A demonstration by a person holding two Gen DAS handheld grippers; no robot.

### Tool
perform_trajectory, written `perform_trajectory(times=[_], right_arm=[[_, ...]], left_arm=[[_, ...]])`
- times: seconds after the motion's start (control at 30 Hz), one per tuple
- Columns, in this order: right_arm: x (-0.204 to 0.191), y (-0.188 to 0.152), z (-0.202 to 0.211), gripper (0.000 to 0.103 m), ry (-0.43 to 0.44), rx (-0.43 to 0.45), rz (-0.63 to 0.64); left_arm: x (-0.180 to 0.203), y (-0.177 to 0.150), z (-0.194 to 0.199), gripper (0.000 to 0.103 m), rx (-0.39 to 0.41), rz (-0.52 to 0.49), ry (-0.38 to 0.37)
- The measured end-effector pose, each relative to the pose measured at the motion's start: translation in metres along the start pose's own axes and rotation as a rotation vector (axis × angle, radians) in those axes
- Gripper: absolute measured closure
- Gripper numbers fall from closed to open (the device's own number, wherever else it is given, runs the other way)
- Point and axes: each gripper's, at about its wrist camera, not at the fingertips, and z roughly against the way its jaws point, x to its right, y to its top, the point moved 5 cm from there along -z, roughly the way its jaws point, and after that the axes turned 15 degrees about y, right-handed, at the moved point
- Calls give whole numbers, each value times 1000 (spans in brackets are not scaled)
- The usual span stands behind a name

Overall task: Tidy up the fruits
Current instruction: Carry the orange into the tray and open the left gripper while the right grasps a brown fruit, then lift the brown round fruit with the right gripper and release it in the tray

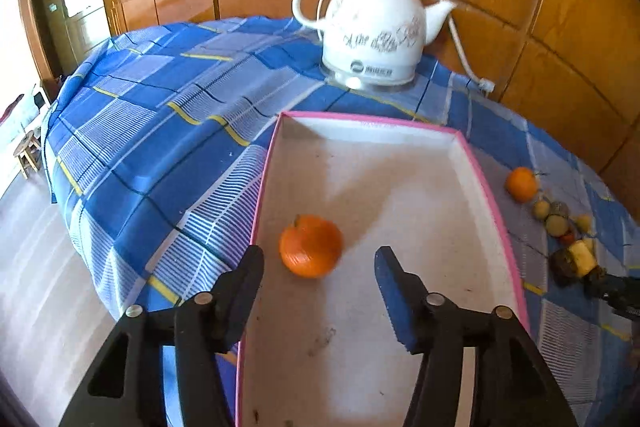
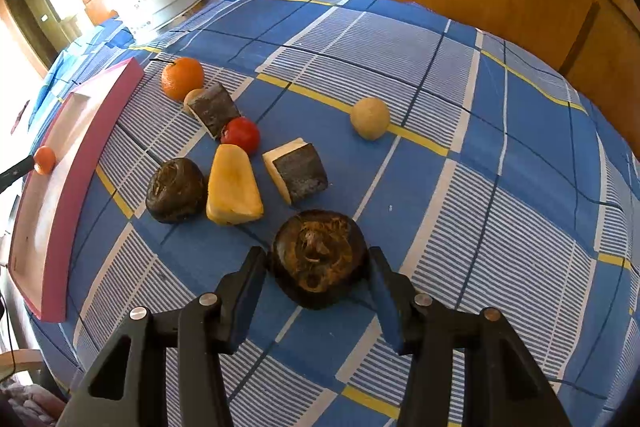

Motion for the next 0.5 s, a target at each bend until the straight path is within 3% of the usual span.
perform_trajectory(times=[0.13, 0.3, 0.5], right_arm=[[3, 1, 5, 52, -16, 11, -14], [4, 5, 21, 52, -12, 63, -27], [-6, 8, 37, 52, 34, 117, -21]], left_arm=[[0, -4, 25, 31, 46, 28, -3], [9, -21, 50, 30, 96, 17, -1], [18, -40, 63, 30, 84, 8, -23]])
